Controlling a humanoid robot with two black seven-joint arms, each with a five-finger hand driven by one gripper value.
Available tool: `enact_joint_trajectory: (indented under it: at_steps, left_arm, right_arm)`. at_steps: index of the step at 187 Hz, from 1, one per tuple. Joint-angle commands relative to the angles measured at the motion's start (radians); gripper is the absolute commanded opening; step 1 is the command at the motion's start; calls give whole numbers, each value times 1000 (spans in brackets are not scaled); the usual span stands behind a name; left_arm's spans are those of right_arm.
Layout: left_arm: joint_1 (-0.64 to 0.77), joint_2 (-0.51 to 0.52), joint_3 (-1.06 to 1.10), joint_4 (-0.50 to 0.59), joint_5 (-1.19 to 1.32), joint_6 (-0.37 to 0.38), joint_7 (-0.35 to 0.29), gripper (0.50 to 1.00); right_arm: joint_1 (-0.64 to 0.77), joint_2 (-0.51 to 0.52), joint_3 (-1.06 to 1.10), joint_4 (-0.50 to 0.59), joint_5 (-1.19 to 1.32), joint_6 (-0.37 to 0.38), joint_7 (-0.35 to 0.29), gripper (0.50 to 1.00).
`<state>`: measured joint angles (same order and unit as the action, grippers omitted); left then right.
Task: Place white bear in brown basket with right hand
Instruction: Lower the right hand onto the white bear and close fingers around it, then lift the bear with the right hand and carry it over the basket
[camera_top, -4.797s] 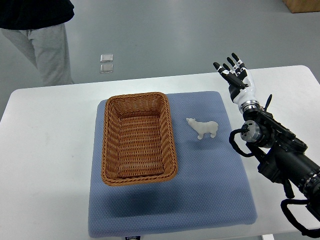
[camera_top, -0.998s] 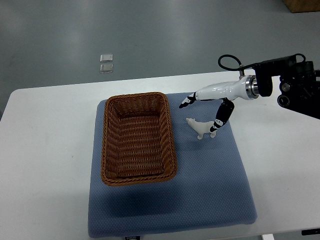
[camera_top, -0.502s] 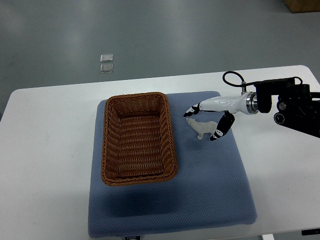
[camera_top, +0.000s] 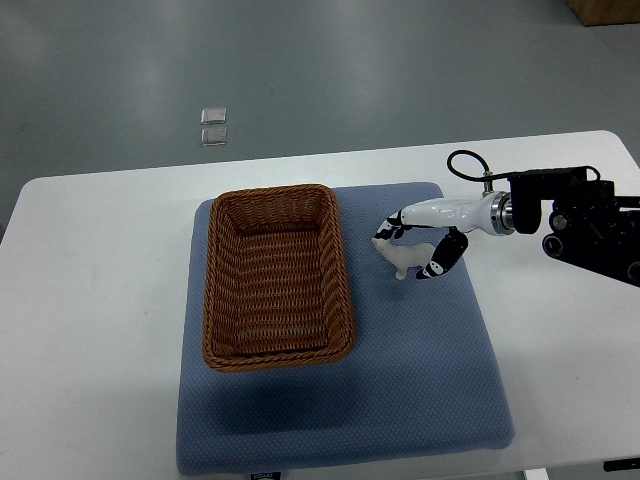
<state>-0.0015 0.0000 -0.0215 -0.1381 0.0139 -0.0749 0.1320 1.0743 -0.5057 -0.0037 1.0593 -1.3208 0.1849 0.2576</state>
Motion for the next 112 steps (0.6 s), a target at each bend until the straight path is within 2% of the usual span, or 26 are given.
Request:
enact_joint_trajectory:
  at_steps: [1,15,52,73,86,112]
  left_arm:
    - [0,0,0,0,0,0,0,1000]
    - [0,0,0,0,0,0,0,1000]
    - [0,0,0,0,0,0,0,1000]
    - [0,0,0,0,0,1,0,1000]
    - [0,0,0,0,0,0,0,1000]
    - [0,0,0,0,0,0,0,1000]
  right_arm:
    - [-2,4,1,-12,-2,-1,0,760]
    - [-13,6,1,-19,-2,-4,0,727]
    - [-20,22,1,-45,-2,-13,0,684]
    - [-20,22,1,-50,-2,-13,0,592]
    - [-20,22,1,-50,-2,-12,0,505]
    - [-16,15,1,-50,2,-12,0,500]
